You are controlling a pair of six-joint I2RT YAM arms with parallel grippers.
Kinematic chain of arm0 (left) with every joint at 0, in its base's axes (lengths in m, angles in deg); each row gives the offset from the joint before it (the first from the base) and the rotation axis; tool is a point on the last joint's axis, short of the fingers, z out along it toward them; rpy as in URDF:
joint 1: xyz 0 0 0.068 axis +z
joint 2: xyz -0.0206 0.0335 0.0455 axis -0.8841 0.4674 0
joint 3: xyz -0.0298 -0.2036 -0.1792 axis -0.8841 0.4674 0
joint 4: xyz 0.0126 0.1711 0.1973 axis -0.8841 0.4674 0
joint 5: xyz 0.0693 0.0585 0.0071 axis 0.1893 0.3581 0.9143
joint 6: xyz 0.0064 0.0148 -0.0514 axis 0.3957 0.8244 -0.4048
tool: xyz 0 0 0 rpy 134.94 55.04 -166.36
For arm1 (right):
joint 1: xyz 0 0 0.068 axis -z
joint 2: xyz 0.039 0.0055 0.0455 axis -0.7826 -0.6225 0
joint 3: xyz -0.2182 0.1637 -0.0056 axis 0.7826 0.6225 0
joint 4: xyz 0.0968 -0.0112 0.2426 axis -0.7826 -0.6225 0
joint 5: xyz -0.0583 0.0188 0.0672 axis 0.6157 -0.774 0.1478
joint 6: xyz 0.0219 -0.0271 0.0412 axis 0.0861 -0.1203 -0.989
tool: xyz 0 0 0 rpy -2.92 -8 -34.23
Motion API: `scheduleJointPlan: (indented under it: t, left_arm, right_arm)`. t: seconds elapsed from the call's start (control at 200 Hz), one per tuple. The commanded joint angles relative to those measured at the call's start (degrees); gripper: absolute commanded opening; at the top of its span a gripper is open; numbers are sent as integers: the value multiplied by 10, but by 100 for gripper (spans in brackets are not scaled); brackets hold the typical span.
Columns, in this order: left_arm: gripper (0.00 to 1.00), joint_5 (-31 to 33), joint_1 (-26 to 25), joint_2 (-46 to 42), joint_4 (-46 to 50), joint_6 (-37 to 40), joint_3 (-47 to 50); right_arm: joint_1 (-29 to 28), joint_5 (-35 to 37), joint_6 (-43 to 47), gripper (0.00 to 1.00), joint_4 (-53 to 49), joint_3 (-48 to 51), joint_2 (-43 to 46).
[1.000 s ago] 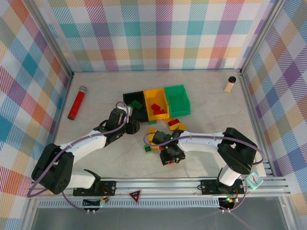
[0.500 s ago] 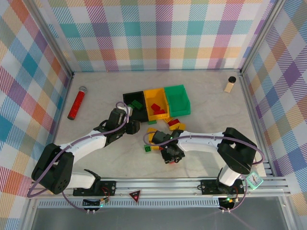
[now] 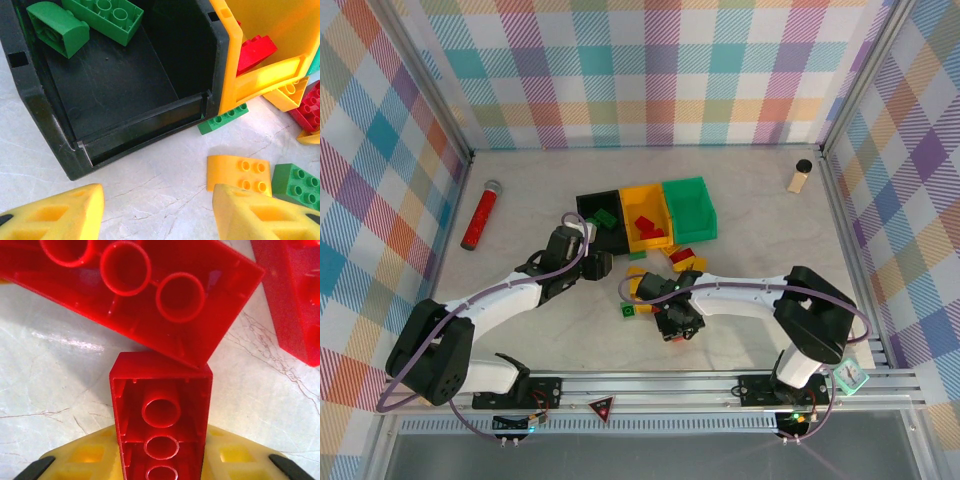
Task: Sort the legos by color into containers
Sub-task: Pick up the lego from the bottom-center of the table, then place the lego in the container.
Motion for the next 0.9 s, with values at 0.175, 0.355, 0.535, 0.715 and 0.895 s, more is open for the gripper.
scheduleJointPlan:
  t: [0.175, 0.355, 0.535, 0.715, 0.895]
  left_arm:
    - [59, -16, -2, -3, -13, -7, -8]
    - [59, -21, -2, 7, -18, -10, -10]
    - [59, -17, -3, -3, -13, -10, -8]
    - [59, -14, -3, -11, -11, -9, -7]
    - [59, -19, -5, -9, -12, -10, -8]
  right_arm:
    - [-4, 65, 56, 33, 8, -67, 52]
    - [65, 65, 128, 34, 44, -146, 10]
    - [131, 30, 163, 35, 49, -264, -64]
    - [173, -6, 171, 36, 30, -384, -155]
    - [202, -7, 187, 37, -8, -487, -239]
